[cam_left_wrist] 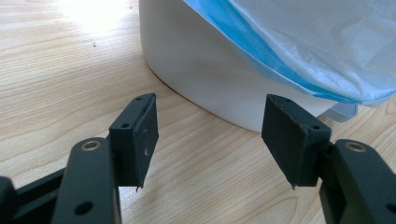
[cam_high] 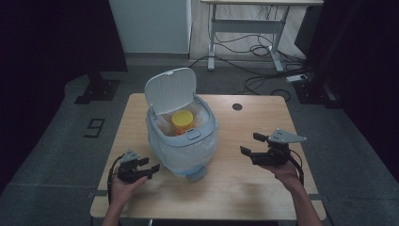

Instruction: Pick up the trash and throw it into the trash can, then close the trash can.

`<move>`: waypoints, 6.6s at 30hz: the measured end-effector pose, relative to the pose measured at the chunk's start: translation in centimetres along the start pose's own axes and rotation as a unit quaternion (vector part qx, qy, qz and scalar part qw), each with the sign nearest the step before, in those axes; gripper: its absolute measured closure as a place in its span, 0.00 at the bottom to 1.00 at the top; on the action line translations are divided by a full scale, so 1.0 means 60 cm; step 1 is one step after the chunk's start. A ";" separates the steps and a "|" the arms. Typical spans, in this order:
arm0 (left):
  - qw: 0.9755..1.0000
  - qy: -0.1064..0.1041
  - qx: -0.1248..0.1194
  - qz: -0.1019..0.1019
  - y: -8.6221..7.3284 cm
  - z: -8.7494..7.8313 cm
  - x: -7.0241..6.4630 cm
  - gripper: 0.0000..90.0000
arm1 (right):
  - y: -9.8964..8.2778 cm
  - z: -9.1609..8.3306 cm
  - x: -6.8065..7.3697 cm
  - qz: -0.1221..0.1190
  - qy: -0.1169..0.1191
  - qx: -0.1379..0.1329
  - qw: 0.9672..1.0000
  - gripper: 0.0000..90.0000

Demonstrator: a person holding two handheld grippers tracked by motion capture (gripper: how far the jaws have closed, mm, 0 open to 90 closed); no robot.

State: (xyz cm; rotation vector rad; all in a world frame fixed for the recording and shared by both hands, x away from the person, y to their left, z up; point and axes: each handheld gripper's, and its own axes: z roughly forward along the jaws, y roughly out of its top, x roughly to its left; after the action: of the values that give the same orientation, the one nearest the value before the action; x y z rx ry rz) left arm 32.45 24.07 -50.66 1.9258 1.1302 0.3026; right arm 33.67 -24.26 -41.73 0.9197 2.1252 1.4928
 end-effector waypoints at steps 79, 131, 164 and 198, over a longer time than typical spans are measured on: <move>0.989 -0.029 -0.137 0.038 0.237 -0.153 -0.032 0.38 | -0.181 -0.001 -0.013 0.066 -0.008 0.088 0.994 0.24; 0.987 -0.060 -0.136 0.056 0.322 -0.102 -0.050 0.26 | -0.196 -0.005 -0.015 0.071 -0.009 0.112 0.991 0.24; 0.985 -0.036 -0.144 0.091 0.271 -0.109 -0.114 0.15 | -0.200 -0.003 -0.007 0.069 -0.012 0.120 0.990 0.24; 0.986 -0.062 -0.129 0.081 0.271 -0.094 -0.134 0.11 | -0.203 -0.006 -0.007 0.070 -0.016 0.126 0.989 0.24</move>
State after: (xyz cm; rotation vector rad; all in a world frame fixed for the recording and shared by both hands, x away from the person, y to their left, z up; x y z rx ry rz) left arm 34.38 17.15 -33.07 1.7827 0.8116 0.3912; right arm 30.18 -27.45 -52.99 1.1943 2.3036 1.2815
